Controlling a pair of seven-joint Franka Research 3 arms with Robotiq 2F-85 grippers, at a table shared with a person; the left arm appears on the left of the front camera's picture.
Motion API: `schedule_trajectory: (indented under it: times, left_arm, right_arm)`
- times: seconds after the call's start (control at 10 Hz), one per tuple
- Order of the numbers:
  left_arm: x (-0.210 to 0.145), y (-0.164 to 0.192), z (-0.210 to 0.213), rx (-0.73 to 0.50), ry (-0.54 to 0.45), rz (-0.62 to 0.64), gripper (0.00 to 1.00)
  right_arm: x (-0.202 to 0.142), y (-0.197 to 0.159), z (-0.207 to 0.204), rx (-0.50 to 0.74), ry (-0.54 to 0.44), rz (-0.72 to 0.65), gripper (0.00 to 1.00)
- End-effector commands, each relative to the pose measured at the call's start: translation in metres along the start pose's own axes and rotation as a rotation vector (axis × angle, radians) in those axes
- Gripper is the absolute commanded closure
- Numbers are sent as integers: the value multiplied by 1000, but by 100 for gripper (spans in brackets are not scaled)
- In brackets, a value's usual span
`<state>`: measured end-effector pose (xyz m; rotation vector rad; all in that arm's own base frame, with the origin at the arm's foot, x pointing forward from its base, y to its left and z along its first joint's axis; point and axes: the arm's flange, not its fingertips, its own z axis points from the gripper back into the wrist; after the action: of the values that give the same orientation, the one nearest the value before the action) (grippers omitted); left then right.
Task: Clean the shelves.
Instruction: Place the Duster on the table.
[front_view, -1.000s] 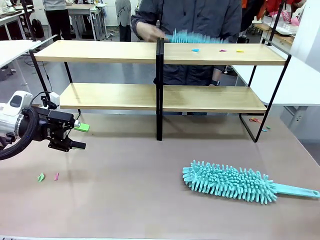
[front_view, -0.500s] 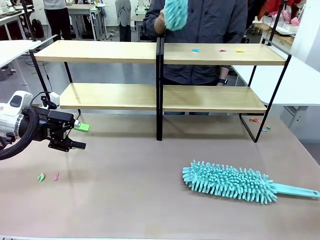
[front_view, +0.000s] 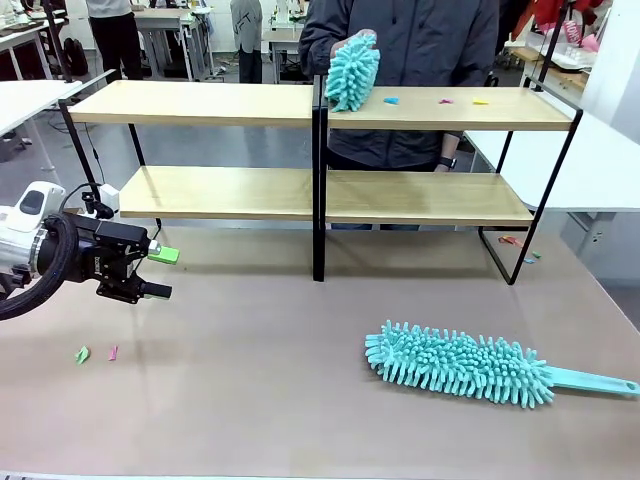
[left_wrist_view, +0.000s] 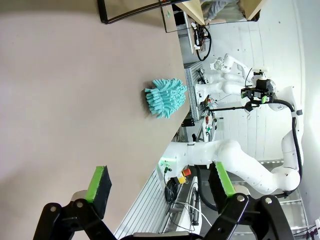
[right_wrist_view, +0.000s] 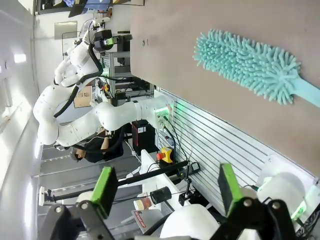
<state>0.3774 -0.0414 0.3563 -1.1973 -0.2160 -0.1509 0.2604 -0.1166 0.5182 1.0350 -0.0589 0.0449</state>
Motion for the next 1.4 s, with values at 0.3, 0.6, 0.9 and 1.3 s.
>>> schedule_trajectory:
  times: [0.3,0.6,0.9,1.3]
  left_arm:
    - [1,-2,-2,-8,-17,6,0]
    - [1,-2,-2,-8,-17,6,0]
    - [1,-2,-2,-8,-17,6,0]
    - [1,-2,-2,-8,-17,6,0]
  right_arm:
    - [-1,-2,2,-19,0,1,0]
    - [-1,-2,2,-19,0,1,0]
    - [-1,-2,2,-19,0,1,0]
    - [-1,-2,2,-19,0,1,0]
